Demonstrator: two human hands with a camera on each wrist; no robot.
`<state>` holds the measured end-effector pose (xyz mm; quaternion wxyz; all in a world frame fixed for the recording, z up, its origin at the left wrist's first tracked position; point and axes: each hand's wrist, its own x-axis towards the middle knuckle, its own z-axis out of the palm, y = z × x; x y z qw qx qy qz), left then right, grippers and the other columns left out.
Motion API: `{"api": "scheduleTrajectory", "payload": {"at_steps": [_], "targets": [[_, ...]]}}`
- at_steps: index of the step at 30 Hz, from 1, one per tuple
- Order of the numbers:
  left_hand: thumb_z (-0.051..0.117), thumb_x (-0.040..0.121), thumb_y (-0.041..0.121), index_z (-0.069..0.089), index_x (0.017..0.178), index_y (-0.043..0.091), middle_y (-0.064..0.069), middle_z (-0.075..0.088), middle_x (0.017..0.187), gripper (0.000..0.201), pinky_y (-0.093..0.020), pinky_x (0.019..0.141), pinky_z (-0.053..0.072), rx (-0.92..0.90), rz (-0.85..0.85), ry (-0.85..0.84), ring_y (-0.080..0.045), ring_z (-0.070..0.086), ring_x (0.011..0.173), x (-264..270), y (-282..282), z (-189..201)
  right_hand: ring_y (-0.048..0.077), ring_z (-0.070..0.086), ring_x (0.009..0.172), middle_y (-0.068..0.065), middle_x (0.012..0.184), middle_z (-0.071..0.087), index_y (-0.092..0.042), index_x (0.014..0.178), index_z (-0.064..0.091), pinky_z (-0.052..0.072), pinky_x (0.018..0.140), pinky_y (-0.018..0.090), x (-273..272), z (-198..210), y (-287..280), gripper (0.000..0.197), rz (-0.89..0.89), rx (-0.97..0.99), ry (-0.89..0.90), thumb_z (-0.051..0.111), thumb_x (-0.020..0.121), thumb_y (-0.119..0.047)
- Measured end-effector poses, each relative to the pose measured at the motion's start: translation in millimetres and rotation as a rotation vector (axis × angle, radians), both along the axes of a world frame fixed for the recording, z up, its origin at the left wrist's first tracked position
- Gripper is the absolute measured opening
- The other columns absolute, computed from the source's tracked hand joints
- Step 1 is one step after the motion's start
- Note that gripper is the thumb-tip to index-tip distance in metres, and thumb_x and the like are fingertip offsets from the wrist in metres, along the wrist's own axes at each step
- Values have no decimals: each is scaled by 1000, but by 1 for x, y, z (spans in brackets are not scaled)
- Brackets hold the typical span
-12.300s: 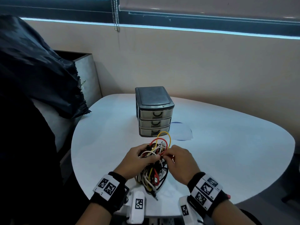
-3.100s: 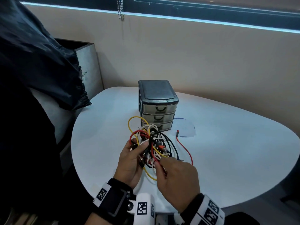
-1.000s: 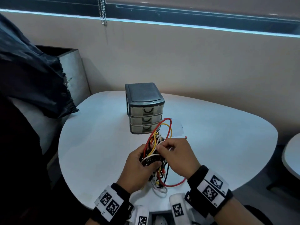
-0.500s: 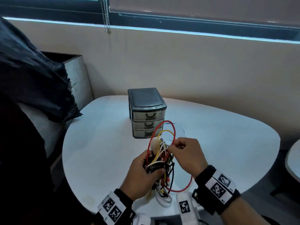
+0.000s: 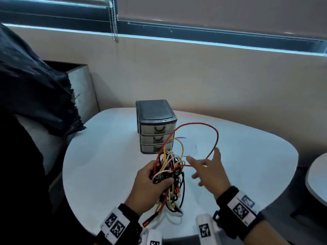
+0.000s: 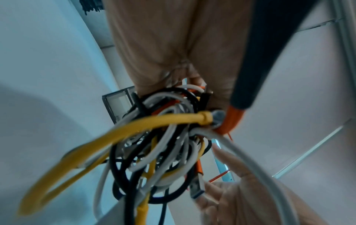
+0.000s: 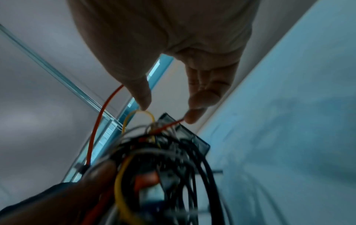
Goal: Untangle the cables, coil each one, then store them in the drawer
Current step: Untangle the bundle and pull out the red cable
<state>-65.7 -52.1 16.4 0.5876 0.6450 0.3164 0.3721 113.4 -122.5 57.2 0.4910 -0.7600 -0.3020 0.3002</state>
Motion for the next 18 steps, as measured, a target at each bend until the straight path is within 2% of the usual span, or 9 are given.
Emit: {"api": "scheduleTrajectory", "payload": {"at_steps": [1, 3, 5, 7, 9, 12, 15, 18], "targets": [[78, 80, -3, 68, 102, 15, -2, 76, 90, 30, -30, 74, 58, -4, 1, 8, -18, 72, 84, -1, -2, -2, 15, 71, 71, 1, 101, 66, -28, 152, 4, 56, 59, 32, -8, -11, -3, 102, -9, -31, 4, 74, 80, -49], [79, 80, -1, 68, 102, 17, 0, 76, 91, 30, -31, 78, 58, 1, 1, 37, -18, 73, 86, -2, -6, -7, 11, 68, 79, -7, 103, 64, -25, 143, 25, 56, 78, 38, -17, -27, -7, 85, -36, -40, -92, 74, 79, -53], [79, 80, 1, 68, 103, 20, 5, 76, 94, 31, -26, 81, 57, 27, -4, 73, -13, 72, 89, -5, -10, -9, 2, 62, 77, -13, 108, 62, -29, 124, 45, 50, 79, 29, -25, -32, -9, 48, 100, -29, -293, 67, 86, -49], [78, 81, 1, 68, 102, 22, 8, 76, 94, 32, -21, 79, 55, 51, -13, 93, -10, 72, 90, -9, -12, -7, 5, 61, 73, -16, 114, 60, -33, 118, 50, 49, 78, 28, -31, -28, -11, 28, 346, -34, -472, 57, 94, -45], [78, 81, 1, 68, 102, 21, 8, 76, 93, 31, -20, 78, 54, 35, -12, 98, -9, 72, 89, -14, -9, -5, 7, 62, 69, -16, 113, 60, -36, 117, 50, 50, 78, 30, -25, -25, -10, 24, 472, -67, -534, 54, 95, -46], [78, 81, 0, 68, 102, 20, 6, 76, 93, 31, -24, 79, 56, -4, -12, 90, -12, 72, 88, -22, -4, -5, 8, 64, 68, -12, 95, 64, -40, 111, 52, 53, 74, 32, -15, -18, -6, 20, 511, -136, -508, 54, 94, -50], [78, 79, -1, 68, 101, 18, 3, 76, 92, 31, -27, 80, 57, -11, -36, 92, -15, 72, 87, -25, -3, -5, 4, 56, 64, -9, 81, 64, -36, 108, 54, 51, 73, 30, -12, -18, -4, 15, 546, -163, -584, 55, 96, -45], [79, 79, -1, 68, 102, 17, 1, 76, 92, 30, -25, 79, 55, -31, -55, 84, -16, 72, 87, -27, -2, -7, 5, 57, 71, -9, 84, 66, -32, 114, 56, 49, 76, 29, -13, -15, -7, 18, 554, -175, -723, 54, 97, -39]]}}
